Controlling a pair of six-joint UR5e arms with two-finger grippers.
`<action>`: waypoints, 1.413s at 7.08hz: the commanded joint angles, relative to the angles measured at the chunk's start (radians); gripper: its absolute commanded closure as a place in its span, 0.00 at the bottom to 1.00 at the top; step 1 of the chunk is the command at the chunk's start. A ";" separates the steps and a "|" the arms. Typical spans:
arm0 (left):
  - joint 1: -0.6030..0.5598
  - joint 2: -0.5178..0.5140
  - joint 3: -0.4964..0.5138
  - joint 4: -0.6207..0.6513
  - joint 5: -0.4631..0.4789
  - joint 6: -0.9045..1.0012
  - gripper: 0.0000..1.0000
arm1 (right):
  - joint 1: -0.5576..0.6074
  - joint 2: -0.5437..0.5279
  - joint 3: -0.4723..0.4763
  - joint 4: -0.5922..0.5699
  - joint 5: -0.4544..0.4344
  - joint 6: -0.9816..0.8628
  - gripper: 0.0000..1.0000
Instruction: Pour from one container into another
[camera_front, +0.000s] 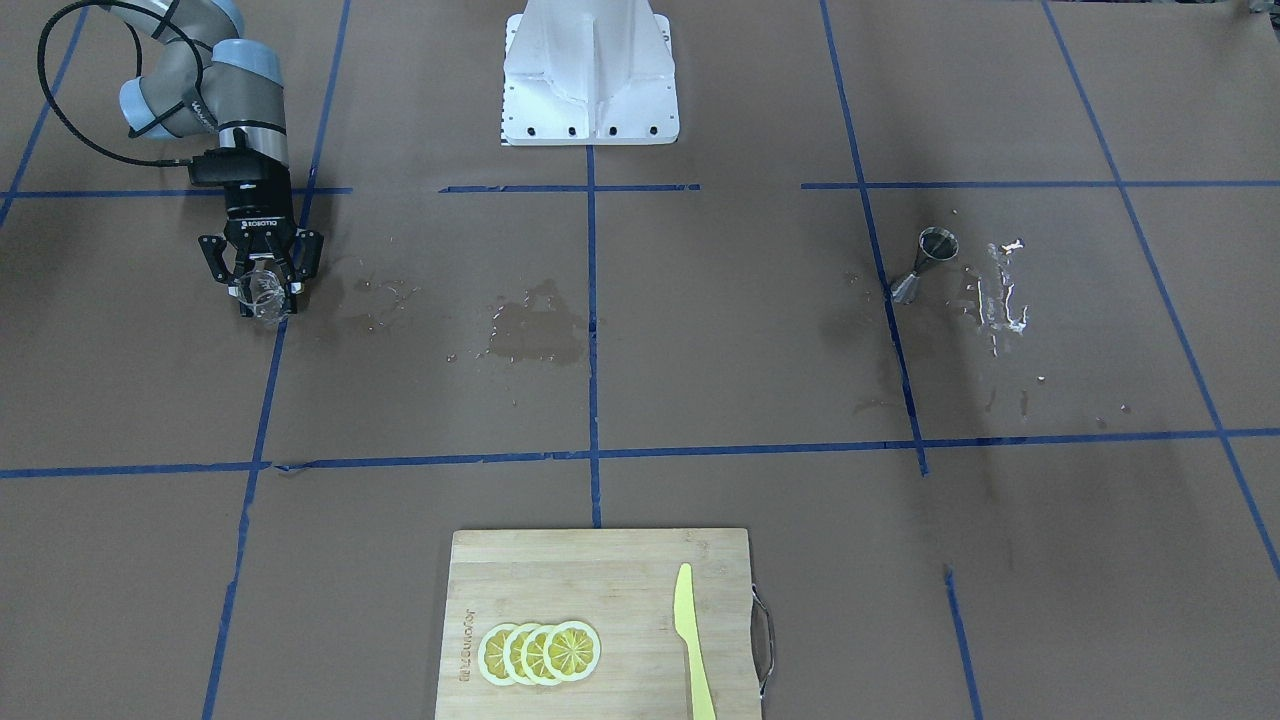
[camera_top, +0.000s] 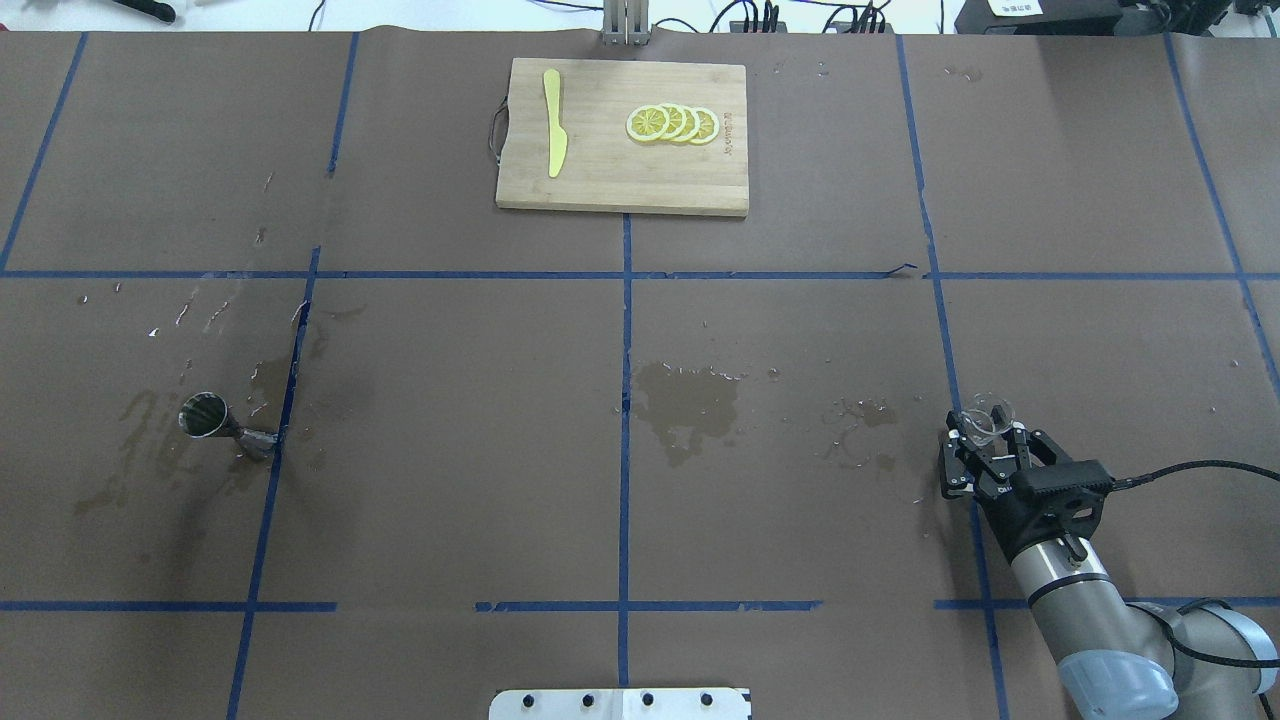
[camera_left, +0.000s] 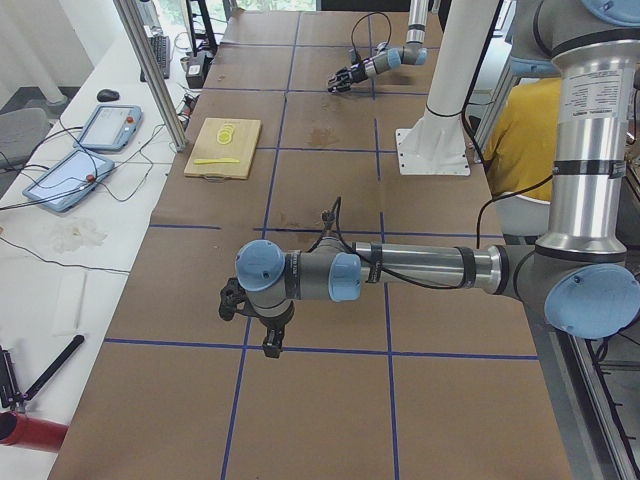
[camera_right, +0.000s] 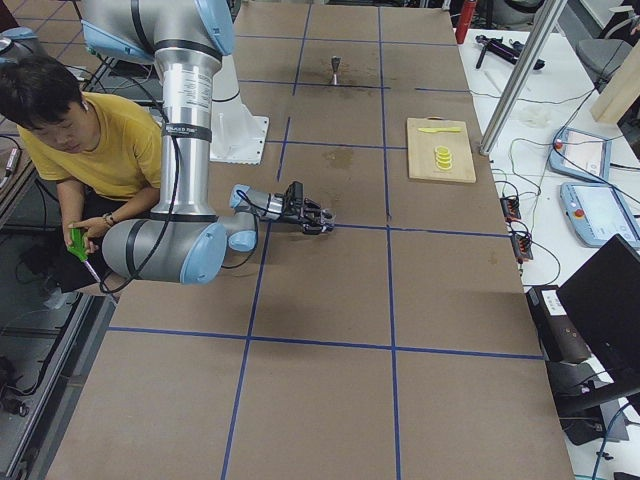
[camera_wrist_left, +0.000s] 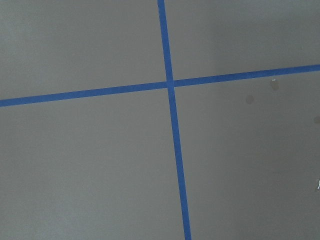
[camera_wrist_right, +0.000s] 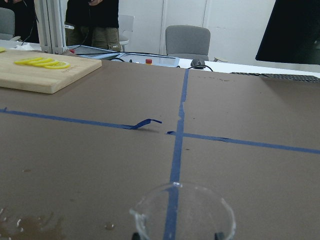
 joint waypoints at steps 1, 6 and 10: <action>0.000 0.003 0.000 -0.002 0.000 0.000 0.00 | 0.000 -0.003 0.000 0.001 0.000 0.001 0.56; 0.000 0.003 0.000 -0.002 0.000 0.002 0.00 | 0.000 -0.002 -0.047 0.175 -0.005 -0.058 0.00; 0.000 0.001 -0.002 -0.002 -0.002 0.002 0.00 | 0.006 -0.015 -0.026 0.287 -0.006 -0.208 0.00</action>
